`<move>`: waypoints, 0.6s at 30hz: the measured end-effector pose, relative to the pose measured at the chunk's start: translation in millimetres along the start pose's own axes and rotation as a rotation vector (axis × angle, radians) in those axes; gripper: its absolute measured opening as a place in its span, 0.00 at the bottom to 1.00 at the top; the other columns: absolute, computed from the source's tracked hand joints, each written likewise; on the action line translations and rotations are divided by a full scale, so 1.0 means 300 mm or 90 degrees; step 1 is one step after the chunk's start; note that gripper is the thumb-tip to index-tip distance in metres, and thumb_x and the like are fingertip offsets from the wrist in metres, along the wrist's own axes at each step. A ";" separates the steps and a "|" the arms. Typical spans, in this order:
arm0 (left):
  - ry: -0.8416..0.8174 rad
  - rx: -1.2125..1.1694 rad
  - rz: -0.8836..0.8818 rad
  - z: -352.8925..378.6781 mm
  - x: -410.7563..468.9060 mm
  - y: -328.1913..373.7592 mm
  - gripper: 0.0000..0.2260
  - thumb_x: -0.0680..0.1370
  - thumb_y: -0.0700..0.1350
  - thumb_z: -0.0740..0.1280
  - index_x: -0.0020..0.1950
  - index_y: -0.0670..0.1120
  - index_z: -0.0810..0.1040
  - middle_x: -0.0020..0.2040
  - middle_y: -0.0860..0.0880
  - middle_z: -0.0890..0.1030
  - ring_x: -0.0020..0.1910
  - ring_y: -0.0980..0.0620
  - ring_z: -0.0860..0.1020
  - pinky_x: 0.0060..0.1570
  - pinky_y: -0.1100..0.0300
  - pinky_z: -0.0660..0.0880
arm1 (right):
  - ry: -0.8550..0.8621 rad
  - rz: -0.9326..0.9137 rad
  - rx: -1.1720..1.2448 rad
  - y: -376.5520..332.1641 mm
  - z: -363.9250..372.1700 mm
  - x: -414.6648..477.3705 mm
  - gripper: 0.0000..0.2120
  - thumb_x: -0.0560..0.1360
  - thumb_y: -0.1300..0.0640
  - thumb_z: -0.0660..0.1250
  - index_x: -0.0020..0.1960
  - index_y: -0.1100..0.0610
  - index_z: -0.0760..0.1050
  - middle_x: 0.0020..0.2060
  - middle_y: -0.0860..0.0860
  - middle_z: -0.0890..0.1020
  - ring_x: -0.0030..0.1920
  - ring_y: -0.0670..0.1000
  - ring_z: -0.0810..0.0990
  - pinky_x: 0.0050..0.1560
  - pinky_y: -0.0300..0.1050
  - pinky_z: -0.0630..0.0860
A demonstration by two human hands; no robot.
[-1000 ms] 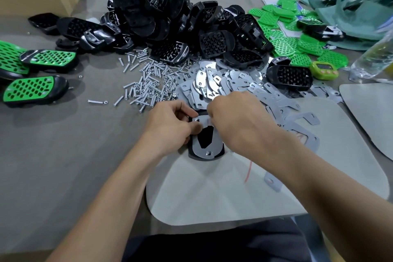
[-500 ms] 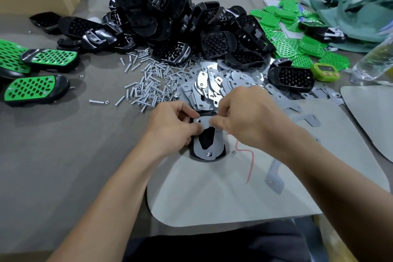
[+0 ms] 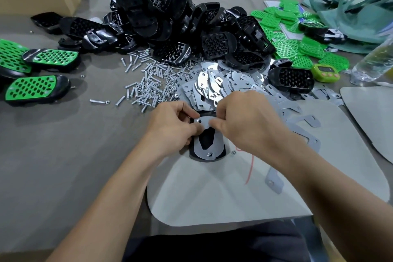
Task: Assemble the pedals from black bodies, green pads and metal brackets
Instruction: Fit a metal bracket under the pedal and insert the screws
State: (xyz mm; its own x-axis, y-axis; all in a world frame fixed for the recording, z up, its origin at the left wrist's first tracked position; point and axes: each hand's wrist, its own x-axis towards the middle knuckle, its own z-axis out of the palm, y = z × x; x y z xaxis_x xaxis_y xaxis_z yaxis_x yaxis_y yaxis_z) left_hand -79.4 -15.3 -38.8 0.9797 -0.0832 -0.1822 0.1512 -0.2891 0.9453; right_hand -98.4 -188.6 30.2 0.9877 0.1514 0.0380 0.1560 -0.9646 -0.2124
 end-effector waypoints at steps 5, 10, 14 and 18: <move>-0.006 0.010 -0.005 -0.001 0.000 0.010 0.10 0.71 0.34 0.79 0.43 0.44 0.81 0.23 0.55 0.72 0.22 0.49 0.73 0.26 0.59 0.73 | -0.022 -0.062 -0.021 -0.004 0.013 0.009 0.06 0.68 0.64 0.67 0.40 0.58 0.82 0.31 0.58 0.82 0.32 0.58 0.78 0.33 0.48 0.79; -0.009 -0.002 -0.008 0.000 0.000 0.009 0.10 0.71 0.32 0.78 0.43 0.44 0.80 0.23 0.55 0.72 0.22 0.50 0.72 0.25 0.60 0.72 | -0.030 -0.082 0.109 0.025 0.002 0.010 0.14 0.69 0.68 0.65 0.44 0.52 0.84 0.31 0.47 0.82 0.35 0.48 0.79 0.37 0.48 0.78; -0.007 0.000 -0.004 0.000 0.001 0.008 0.11 0.70 0.32 0.79 0.42 0.45 0.80 0.24 0.54 0.73 0.21 0.50 0.73 0.24 0.61 0.72 | -0.012 -0.012 0.131 0.031 0.002 0.015 0.06 0.70 0.52 0.73 0.37 0.52 0.81 0.24 0.46 0.79 0.30 0.46 0.77 0.30 0.44 0.74; -0.007 0.011 0.000 -0.001 0.001 0.008 0.11 0.70 0.33 0.79 0.42 0.46 0.81 0.23 0.56 0.72 0.22 0.50 0.73 0.24 0.63 0.72 | -0.024 -0.036 0.050 0.005 0.011 0.004 0.04 0.69 0.61 0.70 0.38 0.52 0.81 0.26 0.51 0.79 0.28 0.47 0.76 0.24 0.46 0.72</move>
State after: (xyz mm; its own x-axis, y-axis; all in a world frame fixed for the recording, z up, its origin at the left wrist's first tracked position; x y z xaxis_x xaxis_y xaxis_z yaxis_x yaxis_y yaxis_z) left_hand -78.7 -15.7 -36.5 0.9783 -0.0938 -0.1847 0.1483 -0.3051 0.9407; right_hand -96.9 -189.0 26.7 0.9767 0.2142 0.0152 0.2095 -0.9346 -0.2873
